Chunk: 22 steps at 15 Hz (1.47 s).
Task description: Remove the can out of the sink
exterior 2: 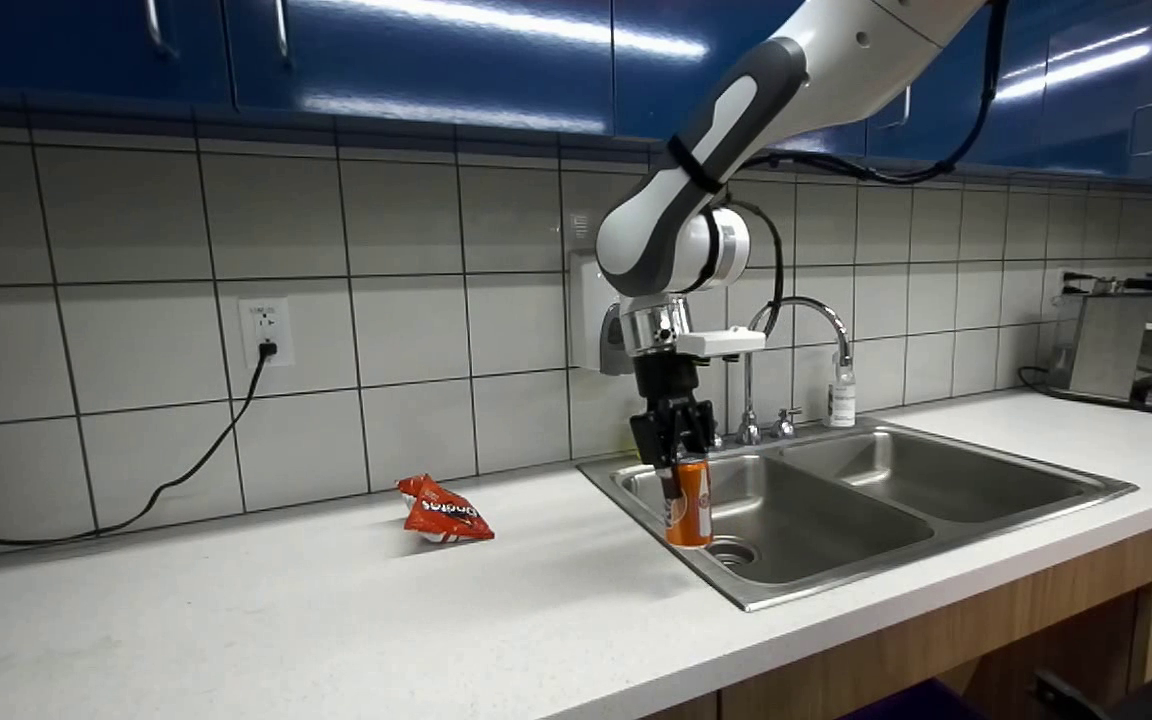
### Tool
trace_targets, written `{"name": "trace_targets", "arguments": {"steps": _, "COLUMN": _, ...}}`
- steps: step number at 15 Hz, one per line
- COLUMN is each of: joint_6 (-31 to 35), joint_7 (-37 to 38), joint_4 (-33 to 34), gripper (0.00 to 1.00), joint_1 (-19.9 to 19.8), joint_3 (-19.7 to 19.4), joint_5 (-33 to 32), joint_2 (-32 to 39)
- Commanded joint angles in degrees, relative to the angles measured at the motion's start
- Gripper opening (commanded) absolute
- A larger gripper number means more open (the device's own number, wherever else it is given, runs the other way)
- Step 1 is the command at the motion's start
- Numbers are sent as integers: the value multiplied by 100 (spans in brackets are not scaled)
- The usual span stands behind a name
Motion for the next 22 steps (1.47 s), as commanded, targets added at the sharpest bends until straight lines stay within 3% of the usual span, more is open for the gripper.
{"name": "trace_targets", "arguments": {"steps": 1, "joint_6": -24, "joint_7": 80, "joint_4": 117, "gripper": 38, "joint_1": 138, "joint_3": 197, "joint_5": -154, "joint_2": 70}}
{"name": "trace_targets", "arguments": {"steps": 13, "joint_6": 987, "joint_7": 243, "joint_4": 179, "gripper": 38, "joint_1": 358, "joint_3": 269, "joint_5": -515, "joint_2": 636}}
{"name": "trace_targets", "arguments": {"steps": 22, "joint_6": 1095, "joint_7": 361, "joint_4": 277, "gripper": 38, "joint_1": 372, "joint_3": 252, "joint_5": -664, "joint_2": 889}}
